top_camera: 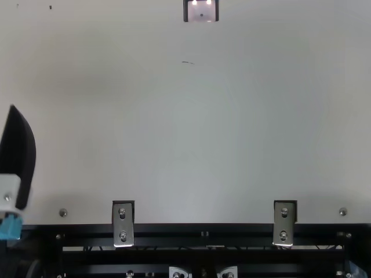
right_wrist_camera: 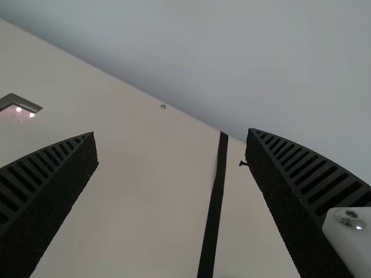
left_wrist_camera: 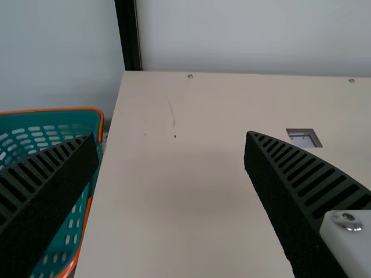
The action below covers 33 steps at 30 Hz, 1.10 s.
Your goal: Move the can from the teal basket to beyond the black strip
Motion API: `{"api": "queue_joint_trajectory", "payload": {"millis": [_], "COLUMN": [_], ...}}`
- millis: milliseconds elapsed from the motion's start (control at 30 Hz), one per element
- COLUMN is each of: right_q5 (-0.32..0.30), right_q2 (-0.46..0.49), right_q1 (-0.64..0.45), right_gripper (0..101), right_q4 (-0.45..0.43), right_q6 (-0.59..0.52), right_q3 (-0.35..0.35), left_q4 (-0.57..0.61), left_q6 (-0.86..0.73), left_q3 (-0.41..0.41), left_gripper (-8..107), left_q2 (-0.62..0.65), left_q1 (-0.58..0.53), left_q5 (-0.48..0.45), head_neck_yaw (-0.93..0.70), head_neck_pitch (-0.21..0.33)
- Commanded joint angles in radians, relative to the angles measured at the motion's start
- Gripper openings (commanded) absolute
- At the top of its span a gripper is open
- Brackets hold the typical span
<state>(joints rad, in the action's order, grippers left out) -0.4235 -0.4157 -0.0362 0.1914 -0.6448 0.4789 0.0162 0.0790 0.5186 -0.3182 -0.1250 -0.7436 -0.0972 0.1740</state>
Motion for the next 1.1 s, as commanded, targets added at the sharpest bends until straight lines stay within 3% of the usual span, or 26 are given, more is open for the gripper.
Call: {"api": "queue_joint_trajectory", "payload": {"millis": [0,333,500,533,633,1067], "right_q5": [-0.022,-0.159,-0.228,-0.208,-0.243,-0.241], "right_q2": [0.065,0.269,0.360,0.327,0.362,0.362], "right_q1": [-0.011,-0.039,-0.041,-0.039,-0.040,-0.040], "right_gripper": [101,101,101,101,101,101], "right_q4": [-0.024,-0.061,-0.028,-0.042,-0.029,-0.028], "right_q6": [0.049,0.143,0.110,0.125,0.111,0.111], "right_q3": [-0.028,-0.127,-0.171,-0.160,-0.172,-0.172], "left_q4": [0.012,0.077,0.075,0.075,0.075,0.075], "left_q6": [-0.006,-0.043,-0.043,-0.043,-0.043,-0.043], "left_q3": [-0.010,-0.046,-0.046,-0.046,-0.046,-0.046], "left_gripper": [90,90,90,90,90,90], "left_q2": [0.052,0.207,0.206,0.206,0.206,0.206], "left_q1": [0.004,0.045,0.044,0.044,0.044,0.044], "left_q5": [-0.037,-0.186,-0.184,-0.184,-0.184,-0.184], "head_neck_yaw": [-0.002,-0.002,-0.002,-0.002,-0.002,-0.002], "head_neck_pitch": [0.009,0.009,0.009,0.009,0.009,0.009]}}
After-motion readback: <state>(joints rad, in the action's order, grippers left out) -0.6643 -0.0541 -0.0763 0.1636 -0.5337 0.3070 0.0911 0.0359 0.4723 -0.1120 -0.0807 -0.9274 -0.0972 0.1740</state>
